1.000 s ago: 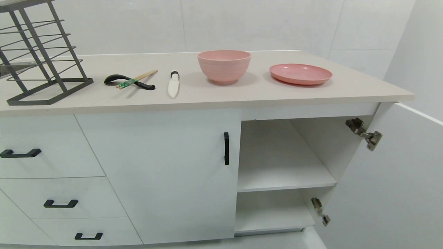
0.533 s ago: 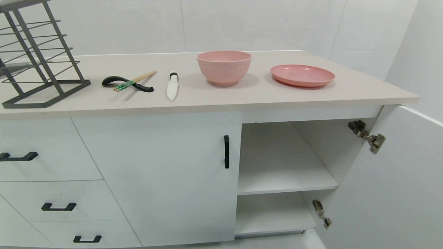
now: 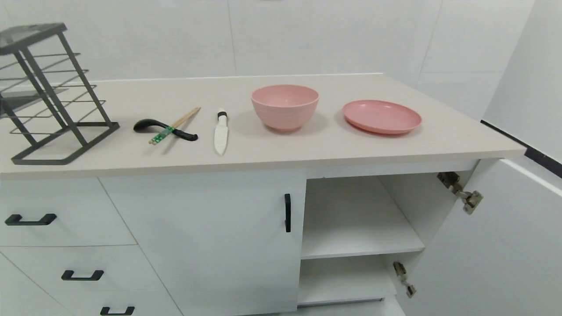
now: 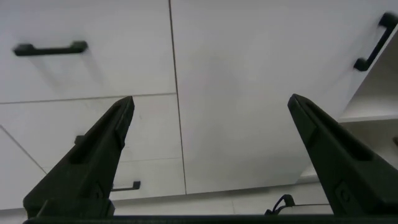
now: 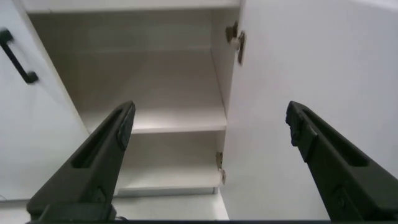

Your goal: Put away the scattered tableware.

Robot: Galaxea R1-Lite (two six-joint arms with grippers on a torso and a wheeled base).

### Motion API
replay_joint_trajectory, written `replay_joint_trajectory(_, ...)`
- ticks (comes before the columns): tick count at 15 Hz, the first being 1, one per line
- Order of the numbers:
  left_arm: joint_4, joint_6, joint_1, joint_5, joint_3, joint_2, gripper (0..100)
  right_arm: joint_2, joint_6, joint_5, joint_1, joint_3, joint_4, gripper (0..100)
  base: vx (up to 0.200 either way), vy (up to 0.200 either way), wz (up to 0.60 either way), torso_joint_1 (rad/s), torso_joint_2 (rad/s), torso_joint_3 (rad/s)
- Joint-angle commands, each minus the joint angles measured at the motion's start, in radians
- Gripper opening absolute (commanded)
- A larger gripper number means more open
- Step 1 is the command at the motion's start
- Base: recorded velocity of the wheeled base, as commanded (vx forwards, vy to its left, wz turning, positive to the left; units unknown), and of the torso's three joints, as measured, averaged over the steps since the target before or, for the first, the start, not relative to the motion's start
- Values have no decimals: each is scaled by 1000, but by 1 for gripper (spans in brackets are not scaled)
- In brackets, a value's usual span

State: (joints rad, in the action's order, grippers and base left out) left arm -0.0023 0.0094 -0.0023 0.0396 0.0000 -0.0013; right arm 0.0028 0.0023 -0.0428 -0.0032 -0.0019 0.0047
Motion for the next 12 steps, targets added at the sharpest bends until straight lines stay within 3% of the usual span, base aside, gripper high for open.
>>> replay_joint_trajectory(1,1,0,1,0,0,1,100,-1,1,0,0,0,1,100,0,0,0,173,-579,-168)
replay_joint_trajectory(4,1,0,1,0,0,1,100,-1,-1,0,0,0,1,100,0,0,0,237,-494,-209)
replay_joint_trajectory(8,1,-2,-1,0,0,1,100,-1,1,0,0,0,1,100,0,0,0,112,-485,-221)
replay_joint_trajectory(12,1,-2,-1,0,0,1,100,-1,1,0,0,0,1,100,0,0,0,382,-486,-228)
